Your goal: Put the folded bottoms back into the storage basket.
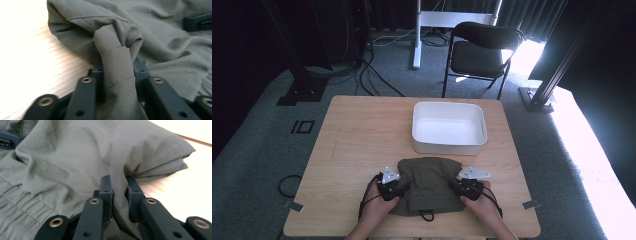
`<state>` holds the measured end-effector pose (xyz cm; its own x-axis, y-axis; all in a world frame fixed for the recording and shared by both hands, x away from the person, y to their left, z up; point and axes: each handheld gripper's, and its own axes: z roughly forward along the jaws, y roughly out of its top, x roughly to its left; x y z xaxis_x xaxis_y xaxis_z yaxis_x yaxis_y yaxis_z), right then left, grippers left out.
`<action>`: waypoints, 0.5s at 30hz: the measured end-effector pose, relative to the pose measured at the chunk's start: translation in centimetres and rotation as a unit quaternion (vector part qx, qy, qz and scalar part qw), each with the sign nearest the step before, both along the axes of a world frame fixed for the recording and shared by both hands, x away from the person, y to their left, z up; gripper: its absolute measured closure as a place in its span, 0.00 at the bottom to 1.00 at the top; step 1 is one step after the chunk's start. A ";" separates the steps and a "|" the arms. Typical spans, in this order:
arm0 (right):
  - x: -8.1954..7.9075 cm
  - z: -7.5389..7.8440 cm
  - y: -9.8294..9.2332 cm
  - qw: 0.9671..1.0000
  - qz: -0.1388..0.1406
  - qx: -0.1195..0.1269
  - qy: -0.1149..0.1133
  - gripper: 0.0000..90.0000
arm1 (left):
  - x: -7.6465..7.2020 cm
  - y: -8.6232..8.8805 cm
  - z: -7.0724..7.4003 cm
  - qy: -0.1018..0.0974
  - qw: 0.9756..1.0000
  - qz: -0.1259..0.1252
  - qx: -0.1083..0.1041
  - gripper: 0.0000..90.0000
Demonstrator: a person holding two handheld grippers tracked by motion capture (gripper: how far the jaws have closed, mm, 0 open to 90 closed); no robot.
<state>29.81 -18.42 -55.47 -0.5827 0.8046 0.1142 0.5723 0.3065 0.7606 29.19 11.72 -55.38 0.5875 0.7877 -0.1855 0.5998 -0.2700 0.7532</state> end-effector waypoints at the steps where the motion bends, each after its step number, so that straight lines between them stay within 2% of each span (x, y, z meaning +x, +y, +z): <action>1: 0.0 0.1 -0.1 1.000 -0.001 0.003 0.002 0.89 | 0.0 0.1 0.1 -0.001 1.000 -0.002 -0.006 0.85; 7: -0.5 1.6 -0.5 1.000 0.005 0.018 -0.005 0.90 | -0.3 -0.1 1.5 -0.013 1.000 -0.009 -0.021 0.88; 11: -0.7 2.7 -0.7 0.999 0.007 0.035 -0.009 0.90 | -0.5 -0.1 2.6 -0.024 0.999 -0.013 -0.023 0.88; 15: -1.4 4.5 -1.2 0.998 0.013 0.049 -0.024 0.90 | -0.7 -0.1 4.5 -0.033 0.999 -0.022 -0.034 0.88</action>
<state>28.40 -19.60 -50.96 -0.6098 0.7758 0.1623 0.5268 0.2437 0.8143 28.50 11.61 -50.87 0.6334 0.7483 -0.1971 0.5375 -0.2422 0.8078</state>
